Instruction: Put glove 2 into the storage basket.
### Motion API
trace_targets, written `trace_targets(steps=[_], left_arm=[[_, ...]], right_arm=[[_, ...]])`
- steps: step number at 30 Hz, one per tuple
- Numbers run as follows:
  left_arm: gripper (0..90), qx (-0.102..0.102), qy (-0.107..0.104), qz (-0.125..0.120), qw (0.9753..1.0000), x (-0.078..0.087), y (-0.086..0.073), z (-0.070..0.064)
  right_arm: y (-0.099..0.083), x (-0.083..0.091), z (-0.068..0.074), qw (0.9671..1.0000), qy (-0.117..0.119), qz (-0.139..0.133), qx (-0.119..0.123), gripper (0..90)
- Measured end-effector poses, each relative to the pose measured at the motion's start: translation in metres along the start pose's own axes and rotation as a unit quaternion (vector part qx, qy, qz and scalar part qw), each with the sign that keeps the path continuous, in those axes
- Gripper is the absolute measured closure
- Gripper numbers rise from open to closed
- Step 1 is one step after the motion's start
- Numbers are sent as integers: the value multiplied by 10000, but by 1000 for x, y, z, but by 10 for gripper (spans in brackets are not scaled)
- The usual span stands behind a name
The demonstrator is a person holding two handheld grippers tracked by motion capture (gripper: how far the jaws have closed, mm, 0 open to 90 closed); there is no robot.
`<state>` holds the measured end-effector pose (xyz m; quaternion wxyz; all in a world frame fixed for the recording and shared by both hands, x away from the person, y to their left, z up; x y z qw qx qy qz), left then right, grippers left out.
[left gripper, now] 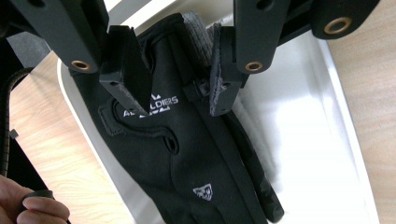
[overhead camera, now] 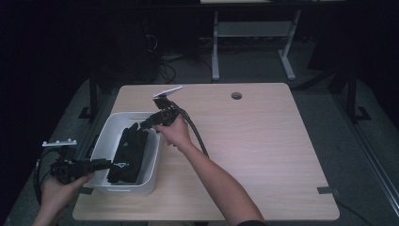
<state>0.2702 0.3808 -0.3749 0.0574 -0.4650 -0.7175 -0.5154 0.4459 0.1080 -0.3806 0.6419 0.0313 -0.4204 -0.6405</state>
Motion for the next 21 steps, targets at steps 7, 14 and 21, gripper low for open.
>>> trace_targets(steps=[7,14,21], left_arm=[[584,-109,-67,-114,9999,5,12,-11],[584,-143,-178,-142,9996,1,17,-21],[585,-267,-292,-92,9992,-7,24,-31]], right_arm=[[2,20,-3,9999,46,-129,-9,626],[3,38,-4,9996,94,-259,-30,612],[3,57,-10,9992,88,-387,-53,603]])
Point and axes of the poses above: each handheld gripper's, and its own axes: x roughly backward along the jaws, y roughly out of its top, z roughly to its left, the point moved 1 cm from there along -x, roughly forward along the jaws, and after that the axes turned 7 degrees about -z, right-handed, at the moved point
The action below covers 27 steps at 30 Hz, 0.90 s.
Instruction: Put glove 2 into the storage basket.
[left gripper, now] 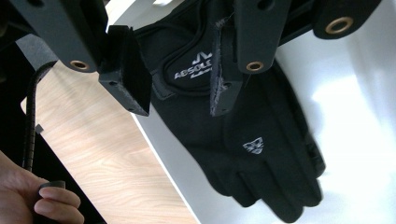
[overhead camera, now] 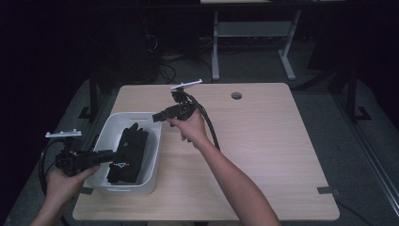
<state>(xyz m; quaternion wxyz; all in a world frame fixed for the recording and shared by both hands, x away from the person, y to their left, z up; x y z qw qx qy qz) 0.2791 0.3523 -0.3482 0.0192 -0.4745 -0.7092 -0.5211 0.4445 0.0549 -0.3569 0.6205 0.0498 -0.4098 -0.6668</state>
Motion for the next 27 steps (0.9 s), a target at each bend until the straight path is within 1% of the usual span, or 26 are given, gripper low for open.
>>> trace_targets(steps=[4,7,9,15,17,18,20,21,22,27], left_arm=[[584,-51,-75,13,10000,-5,3,-5],[562,-22,-90,-17,10000,-8,5,-9],[562,-47,-97,1,9999,-11,6,-12],[561,-113,-192,9,9998,-18,10,-20],[554,-67,-247,15,9997,-21,11,-22],[554,-107,-231,56,9997,-22,12,-23],[554,-88,-278,59,9996,-25,12,-24],[554,-119,-272,94,9995,-26,13,-25],[554,-90,-304,82,9995,-28,13,-26],[554,-101,-342,88,9993,-32,15,-30]], right_arm=[[1,10,-2,10000,-21,-70,-15,595],[1,16,-4,9999,-38,-94,13,585],[0,20,-6,9999,-13,-142,0,584],[-1,32,-9,9998,-29,-176,-2,570],[-1,37,-11,9997,-26,-228,-9,569],[-1,39,-11,9997,-21,-230,-34,568],[-2,44,-13,9996,-32,-277,-29,568],[-2,46,-14,9996,-36,-285,-31,568],[-3,48,-15,9995,-38,-294,-54,569],[-4,57,-19,9993,-60,-366,-66,567]])
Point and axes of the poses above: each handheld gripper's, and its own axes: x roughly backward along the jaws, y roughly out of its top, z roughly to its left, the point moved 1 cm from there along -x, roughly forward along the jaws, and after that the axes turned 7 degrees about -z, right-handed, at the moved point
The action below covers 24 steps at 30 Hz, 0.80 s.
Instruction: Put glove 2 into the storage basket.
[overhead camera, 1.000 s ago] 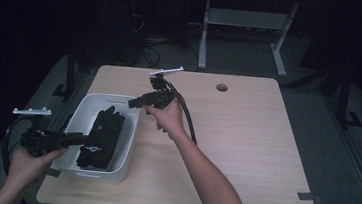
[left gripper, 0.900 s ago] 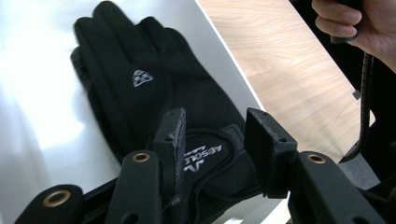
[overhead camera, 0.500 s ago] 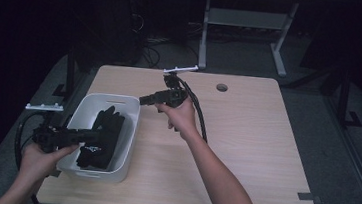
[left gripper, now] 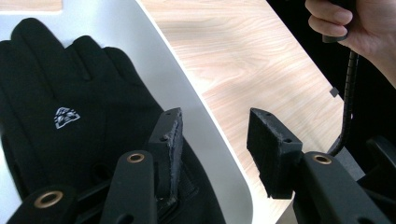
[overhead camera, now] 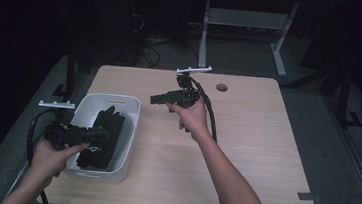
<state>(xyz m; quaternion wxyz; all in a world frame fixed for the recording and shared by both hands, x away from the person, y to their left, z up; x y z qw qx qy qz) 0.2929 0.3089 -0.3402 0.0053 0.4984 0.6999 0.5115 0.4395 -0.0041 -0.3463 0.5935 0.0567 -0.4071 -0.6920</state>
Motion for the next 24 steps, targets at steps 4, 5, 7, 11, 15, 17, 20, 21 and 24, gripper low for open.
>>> trace_targets(steps=[4,5,7,11,15,17,20,21,24], left_arm=[[546,-23,-47,22,10000,-3,2,-3],[544,-10,-52,23,10000,-4,2,-4],[535,-40,-78,46,10000,-7,2,-5],[529,-46,-134,70,9999,-12,4,-9],[521,-109,-173,99,9997,-16,7,-12],[515,-138,-186,118,9997,-19,9,-15],[502,-170,-213,137,9995,-22,10,-18],[494,-165,-209,141,9995,-24,10,-19],[474,-182,-249,174,9994,-27,11,-20]], right_arm=[[0,7,-2,10000,8,-43,-14,564],[-1,9,-3,10000,8,-46,-14,563],[-1,12,-4,10000,15,-72,-22,559],[-2,19,-7,9999,-11,-101,-27,546],[-2,26,-8,9999,-9,-156,-43,537],[-2,30,-9,9998,-15,-170,-43,531],[-2,35,-11,9998,-30,-188,-44,523],[-3,36,-12,9998,-25,-199,-52,521],[-4,41,-14,9997,-42,-219,-62,513]])
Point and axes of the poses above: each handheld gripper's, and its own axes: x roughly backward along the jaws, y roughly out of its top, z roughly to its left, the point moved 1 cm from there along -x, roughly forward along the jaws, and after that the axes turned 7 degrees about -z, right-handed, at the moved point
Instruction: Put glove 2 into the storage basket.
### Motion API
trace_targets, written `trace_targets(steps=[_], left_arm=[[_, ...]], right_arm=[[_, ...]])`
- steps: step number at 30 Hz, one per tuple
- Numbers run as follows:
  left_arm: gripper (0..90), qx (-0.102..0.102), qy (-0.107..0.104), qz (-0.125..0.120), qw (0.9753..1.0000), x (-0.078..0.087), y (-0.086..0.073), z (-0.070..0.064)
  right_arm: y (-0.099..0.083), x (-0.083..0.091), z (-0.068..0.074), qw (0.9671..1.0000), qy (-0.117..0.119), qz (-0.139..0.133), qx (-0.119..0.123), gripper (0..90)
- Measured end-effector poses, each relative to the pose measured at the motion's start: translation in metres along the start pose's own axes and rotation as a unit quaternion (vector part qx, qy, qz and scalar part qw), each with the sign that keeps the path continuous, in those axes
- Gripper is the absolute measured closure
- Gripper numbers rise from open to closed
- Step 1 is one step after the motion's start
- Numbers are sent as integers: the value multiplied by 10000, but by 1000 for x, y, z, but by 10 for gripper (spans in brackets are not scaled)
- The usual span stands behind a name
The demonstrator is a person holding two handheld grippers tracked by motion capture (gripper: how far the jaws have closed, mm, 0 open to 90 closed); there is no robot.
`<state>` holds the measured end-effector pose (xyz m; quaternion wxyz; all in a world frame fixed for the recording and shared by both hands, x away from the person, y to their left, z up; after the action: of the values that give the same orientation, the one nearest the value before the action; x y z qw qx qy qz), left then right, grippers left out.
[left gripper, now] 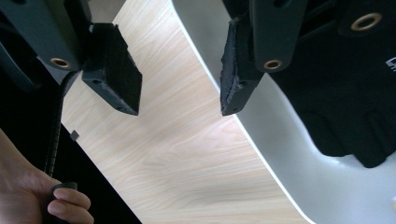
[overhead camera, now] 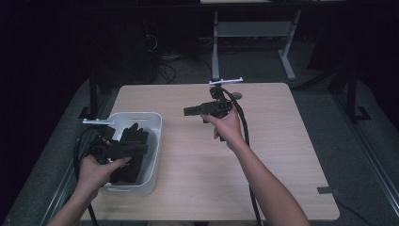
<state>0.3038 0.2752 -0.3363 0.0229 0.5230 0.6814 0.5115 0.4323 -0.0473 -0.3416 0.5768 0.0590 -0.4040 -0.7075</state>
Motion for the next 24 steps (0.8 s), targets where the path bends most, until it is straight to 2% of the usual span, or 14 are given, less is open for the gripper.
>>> trace_targets(steps=[10,18,24], left_arm=[[407,-65,-82,93,9999,-11,4,-9],[371,-121,-240,138,9995,-22,6,-15],[344,-186,-321,182,9991,-29,9,-22]], right_arm=[[-4,17,-6,10000,-36,-79,-20,492],[-4,28,-10,9999,-87,-132,0,471],[-6,37,-12,9998,-38,-188,-91,456]])
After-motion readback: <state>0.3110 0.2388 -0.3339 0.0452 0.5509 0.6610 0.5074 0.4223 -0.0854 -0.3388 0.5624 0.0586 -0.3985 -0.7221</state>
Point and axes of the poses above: each handheld gripper's, and its own axes: x roughly backward along the jaws, y roughly out of its top, z roughly to its left, the point moved 1 cm from there along -x, roughly forward along the jaws, and after that the axes turned 7 degrees about -z, right-handed, at the moved point
